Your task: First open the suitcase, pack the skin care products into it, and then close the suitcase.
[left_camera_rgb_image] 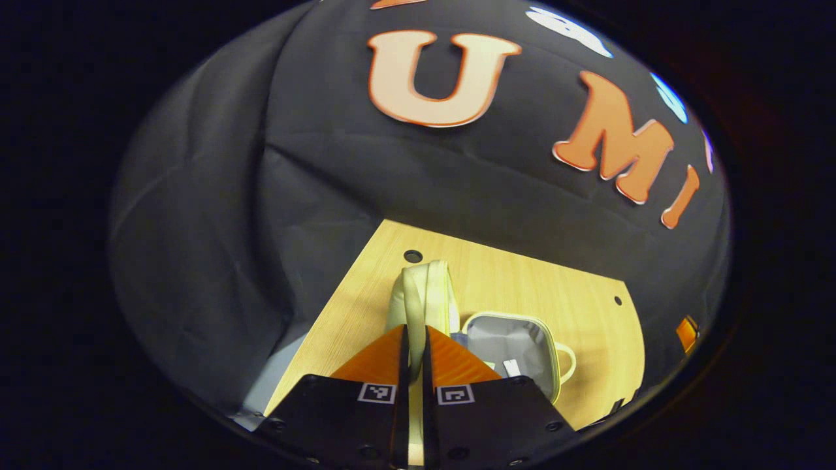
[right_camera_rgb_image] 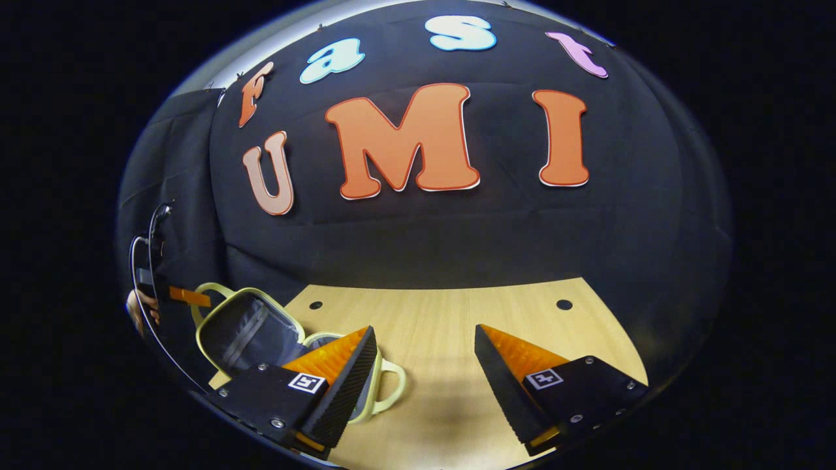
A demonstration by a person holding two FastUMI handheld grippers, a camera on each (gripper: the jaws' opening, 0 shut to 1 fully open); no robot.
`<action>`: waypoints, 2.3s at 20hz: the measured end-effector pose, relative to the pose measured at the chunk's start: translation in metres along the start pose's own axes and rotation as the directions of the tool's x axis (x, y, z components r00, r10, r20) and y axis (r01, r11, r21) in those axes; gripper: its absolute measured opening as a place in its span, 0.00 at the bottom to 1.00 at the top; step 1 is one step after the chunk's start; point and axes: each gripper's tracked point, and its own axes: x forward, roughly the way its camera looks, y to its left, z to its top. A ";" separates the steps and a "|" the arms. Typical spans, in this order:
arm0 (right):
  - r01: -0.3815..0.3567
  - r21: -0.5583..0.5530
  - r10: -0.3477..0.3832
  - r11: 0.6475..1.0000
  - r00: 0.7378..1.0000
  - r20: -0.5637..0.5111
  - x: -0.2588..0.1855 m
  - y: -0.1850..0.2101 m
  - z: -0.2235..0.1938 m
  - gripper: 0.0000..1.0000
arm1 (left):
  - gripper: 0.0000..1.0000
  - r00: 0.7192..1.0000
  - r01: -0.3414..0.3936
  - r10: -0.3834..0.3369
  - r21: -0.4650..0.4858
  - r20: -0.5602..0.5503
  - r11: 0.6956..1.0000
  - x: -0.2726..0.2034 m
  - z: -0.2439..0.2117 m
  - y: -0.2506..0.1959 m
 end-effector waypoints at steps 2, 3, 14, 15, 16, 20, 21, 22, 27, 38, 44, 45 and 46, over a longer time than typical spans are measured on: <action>-0.011 0.010 0.011 1.000 1.000 0.007 -0.006 -0.021 0.004 0.96 | 0.08 1.000 -0.026 0.025 0.048 0.007 0.999 -0.011 0.000 -0.030; -0.017 0.021 0.017 1.000 1.000 0.011 -0.011 -0.031 0.005 0.96 | 0.08 1.000 -0.030 0.030 0.066 0.008 0.997 -0.014 0.000 -0.045; 0.056 0.033 -0.057 0.998 0.998 0.034 -0.044 -0.134 -0.002 0.96 | 0.09 0.998 0.049 -0.037 0.232 -0.059 0.971 0.016 -0.023 -0.207; 0.064 0.038 -0.065 0.997 0.997 0.033 -0.046 -0.141 -0.003 0.96 | 0.09 0.997 0.058 -0.043 0.249 -0.065 0.967 0.020 -0.029 -0.217; 0.073 0.042 -0.075 0.996 0.997 0.029 -0.047 -0.147 -0.005 0.96 | 0.09 0.996 0.069 -0.052 0.262 -0.070 0.963 0.024 -0.034 -0.226; 0.084 0.051 -0.084 0.995 0.996 0.012 -0.047 -0.157 -0.012 0.96 | 0.09 0.990 0.119 -0.092 0.292 -0.106 0.949 0.037 -0.063 -0.254; 0.082 0.048 -0.082 0.995 0.997 0.007 -0.047 -0.156 -0.013 0.96 | 0.09 0.988 0.130 -0.099 0.293 -0.118 0.947 0.039 -0.072 -0.262; 0.078 0.045 -0.079 0.996 0.997 0.003 -0.045 -0.156 -0.014 0.96 | 0.09 0.986 0.141 -0.107 0.292 -0.131 0.946 0.041 -0.082 -0.271; 0.077 0.025 -0.076 0.997 0.997 -0.016 -0.042 -0.157 -0.022 0.96 | 0.09 0.965 0.212 -0.151 0.296 -0.216 0.931 0.051 -0.129 -0.306; 0.090 0.031 -0.087 0.995 0.993 -0.075 -0.038 -0.173 -0.046 0.96 | 0.09 0.942 0.236 -0.120 0.363 -0.314 0.901 0.094 -0.220 -0.344; 0.074 0.031 -0.071 0.997 0.993 -0.092 -0.038 -0.174 -0.052 0.96 | 0.13 0.938 0.206 -0.066 0.395 -0.340 0.895 0.108 -0.247 -0.353; 0.069 0.029 -0.066 0.997 0.994 -0.091 -0.038 -0.174 -0.052 0.96 | 0.19 0.940 0.195 -0.063 0.379 -0.335 0.904 0.106 -0.247 -0.356; 0.064 0.026 -0.061 0.998 0.994 -0.088 -0.038 -0.173 -0.052 0.96 | 0.28 0.943 0.191 -0.067 0.365 -0.327 0.911 0.102 -0.242 -0.354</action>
